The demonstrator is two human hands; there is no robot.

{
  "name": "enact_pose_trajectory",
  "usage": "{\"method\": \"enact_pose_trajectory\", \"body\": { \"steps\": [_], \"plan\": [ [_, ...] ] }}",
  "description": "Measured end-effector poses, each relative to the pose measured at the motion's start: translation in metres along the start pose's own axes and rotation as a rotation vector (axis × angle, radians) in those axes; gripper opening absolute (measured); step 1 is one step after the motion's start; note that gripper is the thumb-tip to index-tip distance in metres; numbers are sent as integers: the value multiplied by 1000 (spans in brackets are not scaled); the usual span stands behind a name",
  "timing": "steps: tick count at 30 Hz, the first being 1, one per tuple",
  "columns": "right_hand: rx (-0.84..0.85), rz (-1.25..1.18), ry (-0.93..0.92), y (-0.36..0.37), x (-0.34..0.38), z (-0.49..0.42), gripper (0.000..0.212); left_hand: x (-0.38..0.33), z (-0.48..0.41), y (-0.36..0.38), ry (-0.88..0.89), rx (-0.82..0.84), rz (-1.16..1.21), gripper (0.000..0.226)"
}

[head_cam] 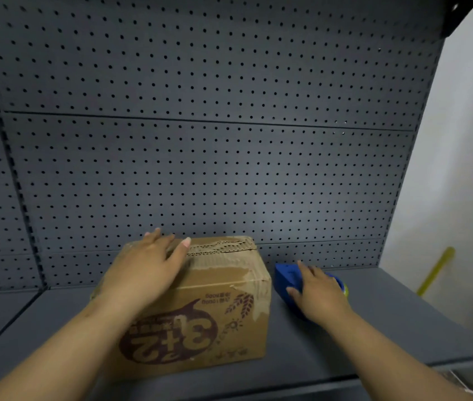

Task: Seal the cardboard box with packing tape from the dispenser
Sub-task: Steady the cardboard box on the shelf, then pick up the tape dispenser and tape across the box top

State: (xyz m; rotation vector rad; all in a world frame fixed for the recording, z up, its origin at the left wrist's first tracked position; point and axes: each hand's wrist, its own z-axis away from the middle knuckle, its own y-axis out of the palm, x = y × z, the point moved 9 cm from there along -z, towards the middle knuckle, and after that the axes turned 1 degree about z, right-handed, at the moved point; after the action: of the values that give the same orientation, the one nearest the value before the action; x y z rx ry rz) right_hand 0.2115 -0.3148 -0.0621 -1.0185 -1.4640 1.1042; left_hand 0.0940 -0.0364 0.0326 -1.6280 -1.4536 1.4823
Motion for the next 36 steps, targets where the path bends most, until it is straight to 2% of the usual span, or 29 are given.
{"method": "enact_pose_trajectory", "body": {
  "steps": [5, 9, 18, 23, 27, 30, 33, 36],
  "plan": [
    [22, 229, 17, 29, -18, -3, 83, -14, 3, 8, -2, 29, -30, 63],
    [-90, 296, -32, 28, -22, -4, 77, -11, 4, 12, -20, 33, -47, 65],
    [-234, 112, -182, 16, -29, -12, 66, -11, 6, 14, -25, 6, -112, 63],
    [-385, 8, -255, -10, -29, -10, 70, -9, 5, 18, -26, 5, -135, 64],
    [-266, -4, -237, -25, -25, -13, 88, -7, 3, 19, -20, 1, -150, 65],
    [-268, 88, -249, -36, -19, -11, 83, -6, 2, 20, -14, 8, -150, 66],
    [-400, 112, -292, -65, -8, -3, 79, -7, 2, 17, 6, -4, -106, 65],
    [-559, 138, -414, -108, 20, 13, 80, -7, 0, 10, -4, -1, 16, 61]
  ]
}}
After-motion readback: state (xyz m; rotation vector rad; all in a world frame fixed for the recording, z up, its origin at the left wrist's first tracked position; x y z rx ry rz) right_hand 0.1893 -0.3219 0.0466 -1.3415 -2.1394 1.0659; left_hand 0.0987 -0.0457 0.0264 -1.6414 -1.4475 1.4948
